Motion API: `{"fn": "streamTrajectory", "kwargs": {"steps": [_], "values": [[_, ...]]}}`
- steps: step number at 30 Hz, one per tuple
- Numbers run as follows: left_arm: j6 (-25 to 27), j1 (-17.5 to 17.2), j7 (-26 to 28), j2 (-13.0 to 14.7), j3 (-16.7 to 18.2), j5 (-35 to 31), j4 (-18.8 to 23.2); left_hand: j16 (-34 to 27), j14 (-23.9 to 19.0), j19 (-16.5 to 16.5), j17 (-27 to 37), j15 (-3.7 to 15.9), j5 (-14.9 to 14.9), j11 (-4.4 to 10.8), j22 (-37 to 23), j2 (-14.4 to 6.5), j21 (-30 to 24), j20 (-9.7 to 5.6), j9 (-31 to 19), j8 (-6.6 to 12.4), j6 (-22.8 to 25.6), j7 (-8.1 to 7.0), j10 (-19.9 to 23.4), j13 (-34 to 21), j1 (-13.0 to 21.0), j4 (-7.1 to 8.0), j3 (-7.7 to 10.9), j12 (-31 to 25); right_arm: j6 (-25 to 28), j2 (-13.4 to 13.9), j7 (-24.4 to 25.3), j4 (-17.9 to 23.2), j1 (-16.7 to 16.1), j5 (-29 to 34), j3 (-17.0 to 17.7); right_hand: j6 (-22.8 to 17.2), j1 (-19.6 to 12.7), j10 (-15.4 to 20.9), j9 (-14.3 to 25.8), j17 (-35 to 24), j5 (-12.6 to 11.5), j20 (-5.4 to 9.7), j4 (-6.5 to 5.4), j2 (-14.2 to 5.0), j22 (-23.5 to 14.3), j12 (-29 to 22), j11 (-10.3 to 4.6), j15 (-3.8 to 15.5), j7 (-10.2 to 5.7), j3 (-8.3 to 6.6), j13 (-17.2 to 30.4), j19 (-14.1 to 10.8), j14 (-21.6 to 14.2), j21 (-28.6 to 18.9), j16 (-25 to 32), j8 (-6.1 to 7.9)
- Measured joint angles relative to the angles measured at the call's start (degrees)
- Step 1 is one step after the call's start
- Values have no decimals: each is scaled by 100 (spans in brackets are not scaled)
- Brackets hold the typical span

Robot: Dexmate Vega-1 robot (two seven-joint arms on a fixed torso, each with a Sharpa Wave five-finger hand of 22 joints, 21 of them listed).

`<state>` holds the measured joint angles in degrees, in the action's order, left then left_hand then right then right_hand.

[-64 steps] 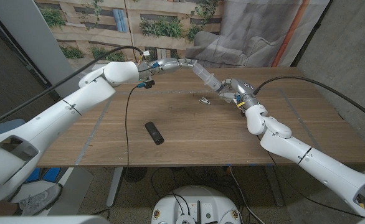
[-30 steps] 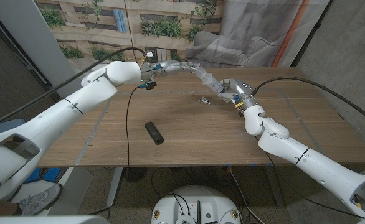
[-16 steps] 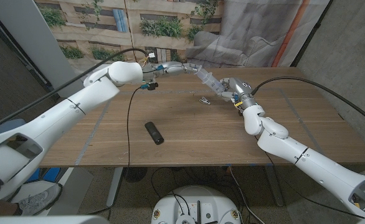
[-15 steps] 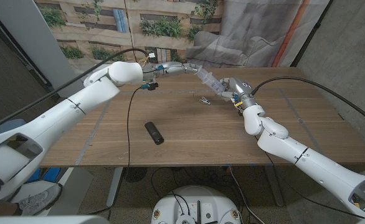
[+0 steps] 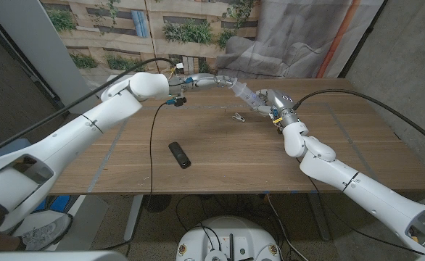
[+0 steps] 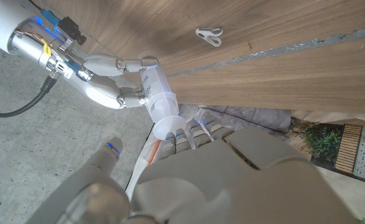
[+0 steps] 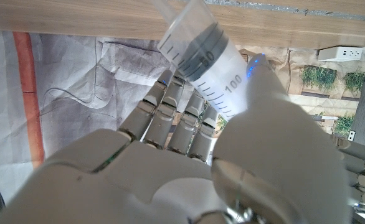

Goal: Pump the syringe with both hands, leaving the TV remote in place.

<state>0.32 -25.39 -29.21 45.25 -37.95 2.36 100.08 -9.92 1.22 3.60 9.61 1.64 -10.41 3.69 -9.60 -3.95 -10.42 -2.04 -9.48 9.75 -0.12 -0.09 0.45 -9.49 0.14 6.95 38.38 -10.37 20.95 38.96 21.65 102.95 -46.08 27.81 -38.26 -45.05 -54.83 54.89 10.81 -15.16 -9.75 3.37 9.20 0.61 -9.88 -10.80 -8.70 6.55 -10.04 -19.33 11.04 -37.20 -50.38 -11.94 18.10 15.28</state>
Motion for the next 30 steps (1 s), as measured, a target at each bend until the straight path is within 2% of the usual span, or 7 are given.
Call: {"fn": "streamTrajectory", "kwargs": {"steps": [30], "values": [[-171, 196, -39, -294, -208, -127, -378, 0, 0, 0, -27, 0, 0, -31, -1, 0, 0, 0, 0, 1, -25, -17, -32, 6, 0, 23, 24, 29, -48, -84, 148, -6, -39, -104, 55, -61, 0, 0, 0, -30, 6, 31, 21, 0, 0, 7, -1, 33, 2, 21, 3, -31, -34, 0, 0, -66]]}}
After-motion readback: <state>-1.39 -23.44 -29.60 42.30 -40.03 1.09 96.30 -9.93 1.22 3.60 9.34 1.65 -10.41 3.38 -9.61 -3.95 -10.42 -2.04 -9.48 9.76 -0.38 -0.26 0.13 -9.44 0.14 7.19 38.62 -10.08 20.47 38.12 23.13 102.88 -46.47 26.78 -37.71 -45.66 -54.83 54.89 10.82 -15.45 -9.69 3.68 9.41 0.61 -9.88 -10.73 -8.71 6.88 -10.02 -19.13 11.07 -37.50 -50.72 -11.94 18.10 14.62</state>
